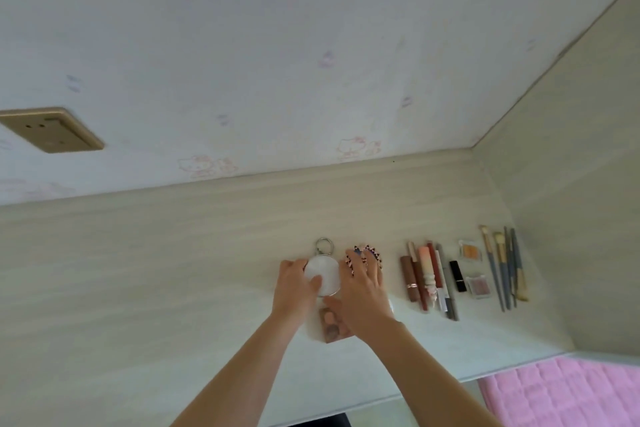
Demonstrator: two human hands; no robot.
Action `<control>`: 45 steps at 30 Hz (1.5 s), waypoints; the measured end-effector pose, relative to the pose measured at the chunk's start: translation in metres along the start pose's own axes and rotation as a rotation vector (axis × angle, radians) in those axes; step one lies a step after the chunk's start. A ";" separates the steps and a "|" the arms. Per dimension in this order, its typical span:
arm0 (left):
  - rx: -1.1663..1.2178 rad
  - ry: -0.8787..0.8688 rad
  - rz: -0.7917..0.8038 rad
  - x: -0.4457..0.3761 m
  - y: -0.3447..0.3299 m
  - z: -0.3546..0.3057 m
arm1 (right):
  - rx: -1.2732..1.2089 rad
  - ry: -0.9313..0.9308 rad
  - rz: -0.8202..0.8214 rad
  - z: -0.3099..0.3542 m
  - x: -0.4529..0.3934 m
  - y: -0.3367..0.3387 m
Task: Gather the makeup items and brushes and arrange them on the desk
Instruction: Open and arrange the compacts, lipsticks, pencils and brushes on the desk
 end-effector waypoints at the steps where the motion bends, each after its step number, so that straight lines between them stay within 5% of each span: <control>1: 0.009 0.009 -0.009 0.000 -0.001 0.001 | -0.002 0.006 -0.007 0.002 0.000 -0.002; 12: 0.378 0.193 -0.102 0.012 0.003 0.001 | -0.045 0.022 -0.129 0.002 0.002 0.000; 22: 0.955 0.291 -0.012 0.034 0.021 0.002 | -0.419 0.159 -0.218 -0.001 0.027 0.033; 33: 1.325 0.350 0.034 0.063 0.055 0.012 | -0.593 0.332 -0.257 0.049 0.039 0.069; 38: 1.587 0.288 0.186 0.076 0.071 0.011 | -0.750 0.329 -0.259 0.079 0.043 0.080; 45: 1.466 0.237 0.143 0.088 0.120 0.043 | -0.827 0.319 -0.229 0.127 0.046 0.086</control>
Point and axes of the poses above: each hand's wrist, its own x-axis away from the middle knuckle, its own y-axis out of the back of the hand, z = x × y, the point moved 8 cm from there along -x, towards the middle knuckle, and after that the axes turned 11 degrees about x, right-handed, at the moved point
